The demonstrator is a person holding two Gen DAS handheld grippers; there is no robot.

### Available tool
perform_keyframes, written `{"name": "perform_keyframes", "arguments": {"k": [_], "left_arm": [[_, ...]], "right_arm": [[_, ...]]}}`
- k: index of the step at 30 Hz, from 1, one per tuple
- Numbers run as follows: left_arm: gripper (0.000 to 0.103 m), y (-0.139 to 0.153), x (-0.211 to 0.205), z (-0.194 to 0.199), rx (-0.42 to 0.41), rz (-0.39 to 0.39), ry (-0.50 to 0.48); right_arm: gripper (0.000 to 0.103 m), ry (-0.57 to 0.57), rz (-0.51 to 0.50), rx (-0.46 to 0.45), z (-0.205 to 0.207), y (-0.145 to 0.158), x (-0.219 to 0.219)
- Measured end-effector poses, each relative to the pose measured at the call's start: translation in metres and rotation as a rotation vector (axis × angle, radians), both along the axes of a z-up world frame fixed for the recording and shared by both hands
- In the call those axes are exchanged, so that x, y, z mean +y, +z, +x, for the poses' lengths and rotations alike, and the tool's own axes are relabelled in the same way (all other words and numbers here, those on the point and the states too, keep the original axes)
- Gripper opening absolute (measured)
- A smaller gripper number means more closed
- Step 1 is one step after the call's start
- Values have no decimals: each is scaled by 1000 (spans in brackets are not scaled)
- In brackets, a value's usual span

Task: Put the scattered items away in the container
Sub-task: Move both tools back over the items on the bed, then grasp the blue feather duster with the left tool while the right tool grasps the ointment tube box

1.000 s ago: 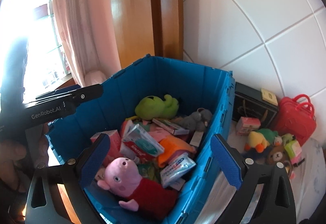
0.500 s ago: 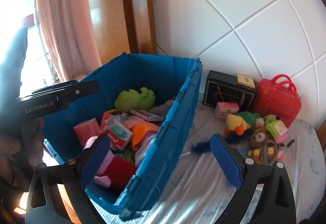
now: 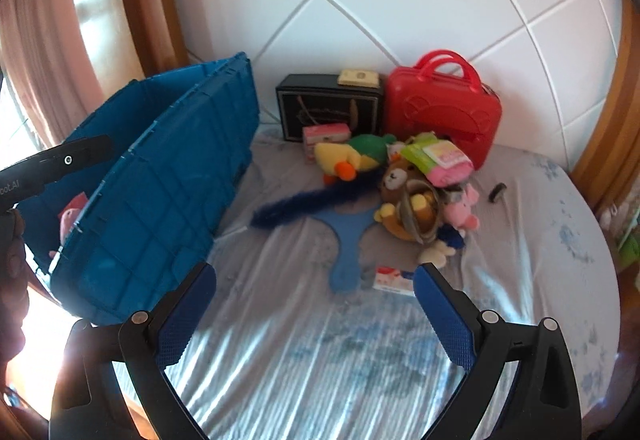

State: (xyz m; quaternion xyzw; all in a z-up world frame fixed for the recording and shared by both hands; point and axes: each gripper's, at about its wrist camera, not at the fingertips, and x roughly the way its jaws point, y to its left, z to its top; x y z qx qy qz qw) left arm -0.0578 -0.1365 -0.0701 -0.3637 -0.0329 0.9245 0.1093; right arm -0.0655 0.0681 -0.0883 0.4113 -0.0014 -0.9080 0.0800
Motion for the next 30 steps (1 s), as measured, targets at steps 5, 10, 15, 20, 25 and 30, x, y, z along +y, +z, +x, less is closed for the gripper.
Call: {"name": "perform_keyframes", "arguments": {"k": [5,10,15,20,25,30], "left_arm": [[76,-39,43,-20,-72,-25,-9],[76,-82,71,-51,-111,-53,19],[76,-134,88,-97,-144,-113,71],[76,-188,92,-143,-171,-172,105],[76,-244,86,-188,-214,-242,149],[76,-297,69,-227,-285,-313,198]], "right_arm": [[100,-39,2,-62,3,-34,50],[100,-37,6,-98,-3,-62,81],[100,-10,0,-130,-26,-101,106],[100,3,12,-179,-58,-145,127],[100,2,2,-216,-85,-181,142],[100,19,14,-256,-109,-216,151]]}}
